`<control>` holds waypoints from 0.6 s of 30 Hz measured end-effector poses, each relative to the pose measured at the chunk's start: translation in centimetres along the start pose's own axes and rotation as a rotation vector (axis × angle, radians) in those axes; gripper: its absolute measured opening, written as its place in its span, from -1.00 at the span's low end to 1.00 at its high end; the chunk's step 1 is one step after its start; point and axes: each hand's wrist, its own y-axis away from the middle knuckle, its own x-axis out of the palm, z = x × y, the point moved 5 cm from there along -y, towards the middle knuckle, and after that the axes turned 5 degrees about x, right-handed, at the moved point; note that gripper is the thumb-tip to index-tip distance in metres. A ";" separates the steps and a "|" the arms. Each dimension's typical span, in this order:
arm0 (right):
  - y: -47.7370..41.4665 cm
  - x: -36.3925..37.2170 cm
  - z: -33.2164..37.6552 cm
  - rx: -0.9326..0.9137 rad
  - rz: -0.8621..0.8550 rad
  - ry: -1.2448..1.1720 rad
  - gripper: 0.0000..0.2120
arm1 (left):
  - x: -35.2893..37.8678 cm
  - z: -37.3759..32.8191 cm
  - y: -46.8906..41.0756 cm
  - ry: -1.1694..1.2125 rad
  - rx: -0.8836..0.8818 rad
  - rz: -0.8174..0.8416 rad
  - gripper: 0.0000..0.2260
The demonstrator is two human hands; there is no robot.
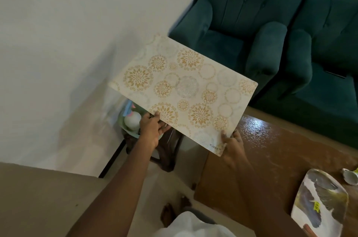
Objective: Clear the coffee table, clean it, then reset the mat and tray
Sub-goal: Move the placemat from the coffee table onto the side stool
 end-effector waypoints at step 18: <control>-15.5 8.4 2.7 -0.033 -0.154 0.381 -0.70 | -1.4 -3.9 -12.9 -0.528 -0.254 0.004 -0.68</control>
